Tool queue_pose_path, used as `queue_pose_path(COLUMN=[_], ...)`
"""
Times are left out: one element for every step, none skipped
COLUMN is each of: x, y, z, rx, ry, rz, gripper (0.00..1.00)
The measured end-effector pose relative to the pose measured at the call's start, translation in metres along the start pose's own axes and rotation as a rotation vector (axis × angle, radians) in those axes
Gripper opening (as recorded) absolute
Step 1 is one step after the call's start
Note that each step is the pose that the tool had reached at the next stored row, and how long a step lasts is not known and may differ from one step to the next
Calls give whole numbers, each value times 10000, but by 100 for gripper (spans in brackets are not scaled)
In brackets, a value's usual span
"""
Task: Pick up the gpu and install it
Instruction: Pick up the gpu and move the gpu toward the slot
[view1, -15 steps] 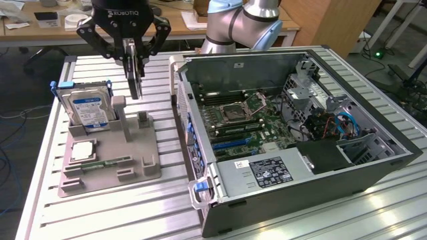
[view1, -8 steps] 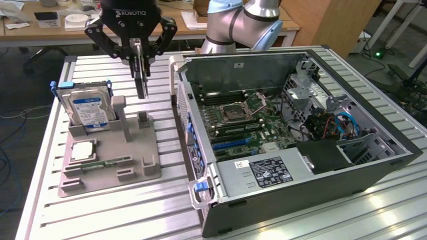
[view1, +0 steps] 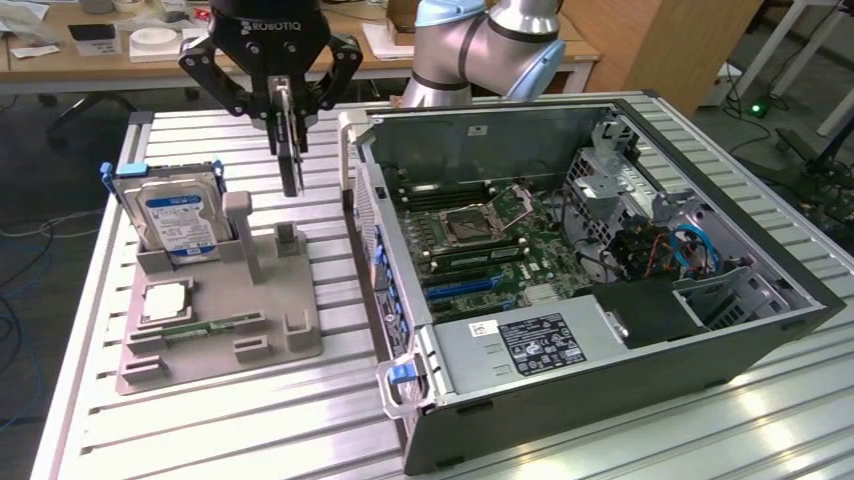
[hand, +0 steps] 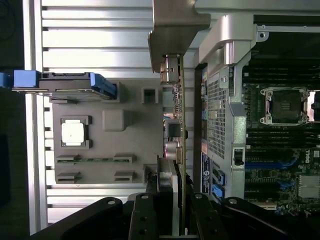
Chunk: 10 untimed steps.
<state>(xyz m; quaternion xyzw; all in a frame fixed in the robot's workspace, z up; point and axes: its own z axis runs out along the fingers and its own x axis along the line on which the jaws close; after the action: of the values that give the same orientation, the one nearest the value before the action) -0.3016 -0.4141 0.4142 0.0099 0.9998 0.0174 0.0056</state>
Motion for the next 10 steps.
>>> queue_pose_path(x=[-7,-15,-22,-29,-41,-55,-68,-78,-88,-101], y=[0,0,0,0,1,1,1,1,2,2], z=[0,0,0,0,0,0,0,1,1,1], rx=[0,0,0,0,0,0,0,0,1,1], ry=[-1,0,0,0,0,0,1,0,1,0], rz=[0,-1,-1,-1,0,0,0,0,0,1], gripper=[28,28,28,28,28,28,28,28,28,28])
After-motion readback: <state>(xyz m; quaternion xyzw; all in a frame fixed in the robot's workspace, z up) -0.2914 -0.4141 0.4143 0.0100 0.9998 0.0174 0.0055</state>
